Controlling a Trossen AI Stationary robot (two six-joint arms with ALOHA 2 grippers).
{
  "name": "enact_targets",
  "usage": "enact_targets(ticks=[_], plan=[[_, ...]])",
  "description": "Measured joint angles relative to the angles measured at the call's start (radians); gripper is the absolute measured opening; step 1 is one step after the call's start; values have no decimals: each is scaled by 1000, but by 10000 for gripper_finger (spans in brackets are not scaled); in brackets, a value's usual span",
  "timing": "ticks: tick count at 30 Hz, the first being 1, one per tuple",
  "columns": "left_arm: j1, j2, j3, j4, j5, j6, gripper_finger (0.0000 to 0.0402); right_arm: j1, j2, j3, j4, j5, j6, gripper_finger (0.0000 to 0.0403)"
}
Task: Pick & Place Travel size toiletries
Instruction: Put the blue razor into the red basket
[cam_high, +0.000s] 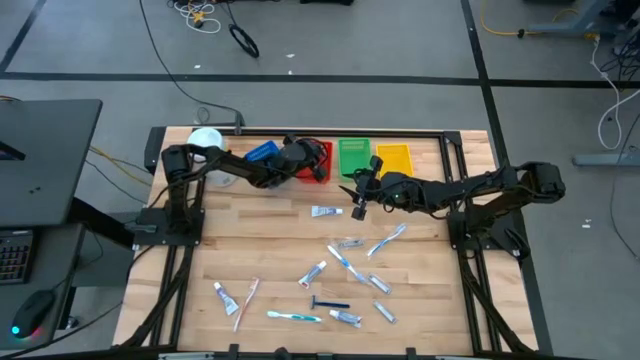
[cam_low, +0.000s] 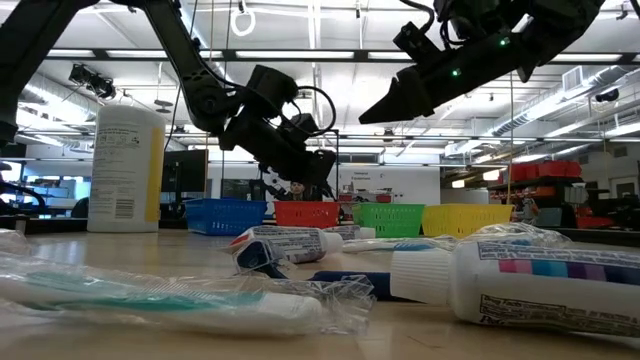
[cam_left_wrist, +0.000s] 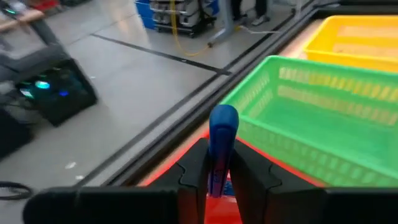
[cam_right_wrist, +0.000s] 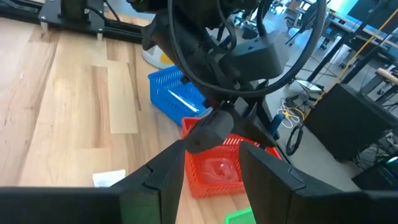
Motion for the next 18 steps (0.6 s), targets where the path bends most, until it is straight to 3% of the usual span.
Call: enact_targets(ticks=[3, 18], plan=[[3, 0, 0, -35, 48, -49, 71, 0, 0, 0, 0, 0, 0, 160], [-9, -18, -2, -54, 45, -61, 160, 0, 0, 0, 1, -1, 27, 160]])
